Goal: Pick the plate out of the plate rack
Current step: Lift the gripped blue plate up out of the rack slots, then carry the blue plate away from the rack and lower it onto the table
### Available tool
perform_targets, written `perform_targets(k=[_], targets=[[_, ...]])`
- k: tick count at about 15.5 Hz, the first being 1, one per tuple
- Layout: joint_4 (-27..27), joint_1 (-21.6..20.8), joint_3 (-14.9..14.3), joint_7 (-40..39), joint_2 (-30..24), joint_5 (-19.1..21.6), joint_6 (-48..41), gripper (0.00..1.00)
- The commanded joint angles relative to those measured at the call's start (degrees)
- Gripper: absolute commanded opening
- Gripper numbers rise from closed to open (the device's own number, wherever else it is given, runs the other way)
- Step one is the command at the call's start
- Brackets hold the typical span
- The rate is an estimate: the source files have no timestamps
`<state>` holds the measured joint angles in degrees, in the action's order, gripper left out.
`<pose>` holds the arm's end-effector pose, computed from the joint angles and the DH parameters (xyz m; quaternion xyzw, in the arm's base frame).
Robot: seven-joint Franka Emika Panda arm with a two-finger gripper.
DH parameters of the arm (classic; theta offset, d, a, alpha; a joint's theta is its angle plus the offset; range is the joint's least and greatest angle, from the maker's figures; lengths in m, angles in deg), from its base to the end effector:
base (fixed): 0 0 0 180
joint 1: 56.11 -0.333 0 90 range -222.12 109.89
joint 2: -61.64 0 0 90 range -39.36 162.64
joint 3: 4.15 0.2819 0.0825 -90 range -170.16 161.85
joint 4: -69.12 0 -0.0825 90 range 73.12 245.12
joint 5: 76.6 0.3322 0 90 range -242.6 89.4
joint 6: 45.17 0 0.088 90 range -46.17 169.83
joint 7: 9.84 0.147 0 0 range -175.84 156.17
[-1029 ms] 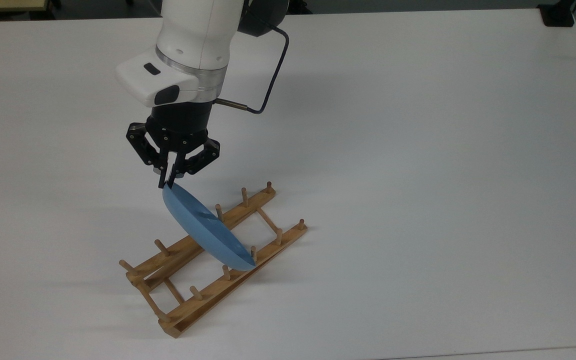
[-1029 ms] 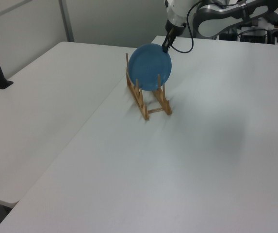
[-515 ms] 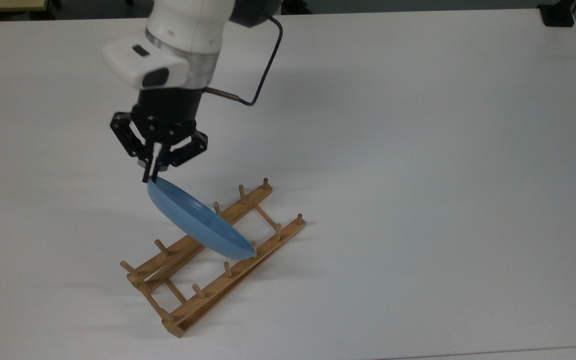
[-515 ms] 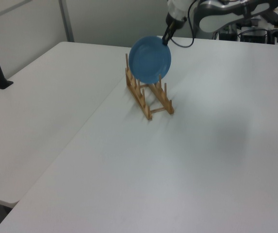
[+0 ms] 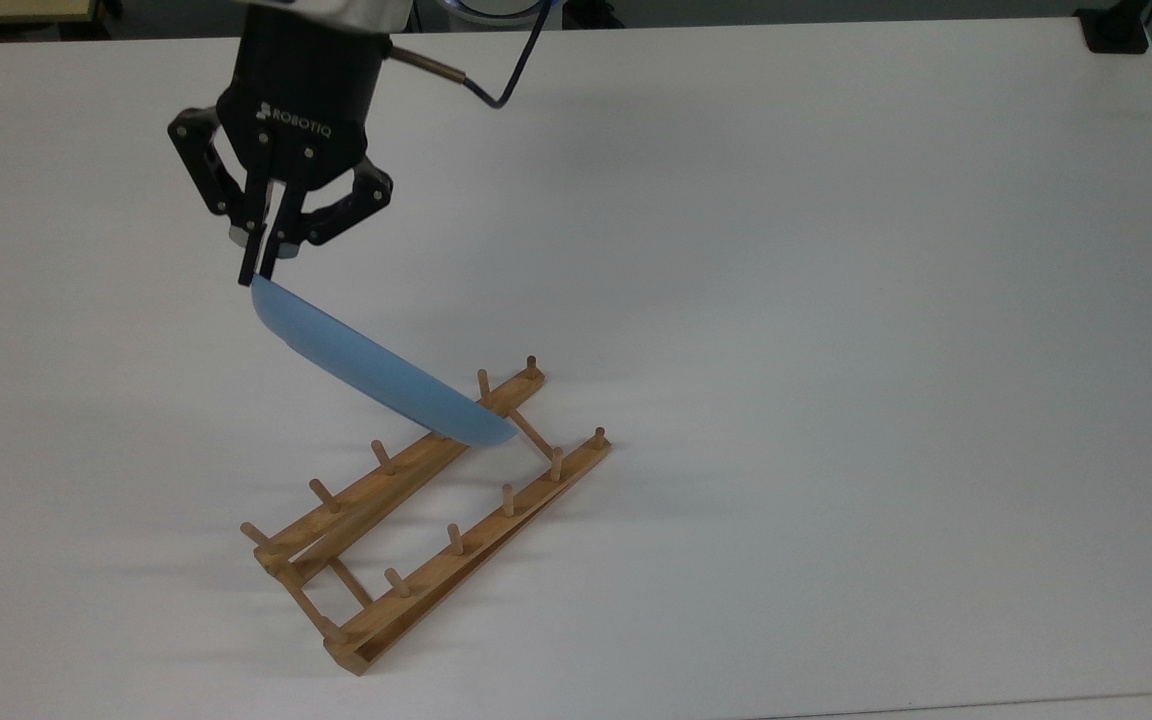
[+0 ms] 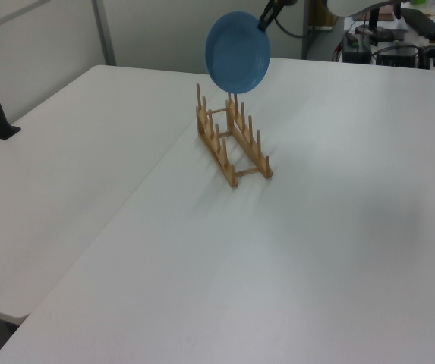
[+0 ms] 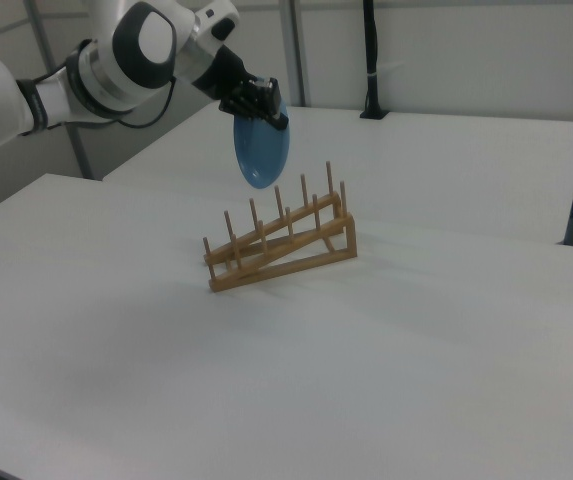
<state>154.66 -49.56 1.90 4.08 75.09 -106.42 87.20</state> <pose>0.6415 -0.0373 0.5498 0.9344 -0.0108 0.3030 0.1869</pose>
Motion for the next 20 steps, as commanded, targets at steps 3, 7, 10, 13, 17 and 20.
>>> perform_targets(k=[3, 7, 10, 13, 17, 20], targets=[[1.7, -1.5, 1.4, 6.3, -2.6, 5.0, -4.8, 0.00], [2.0, -2.3, 1.5, 1.4, -3.3, 14.8, -13.2, 0.00], [2.4, -2.4, 1.5, -8.6, -3.2, 21.8, -22.0, 0.00], [5.4, -3.4, 1.5, -17.5, -2.8, 22.9, -27.8, 0.00], [10.8, -4.6, 1.5, -28.5, -2.0, 23.0, -32.0, 0.00], [13.1, -5.2, 1.6, -36.0, -0.3, 25.0, -35.5, 0.00]])
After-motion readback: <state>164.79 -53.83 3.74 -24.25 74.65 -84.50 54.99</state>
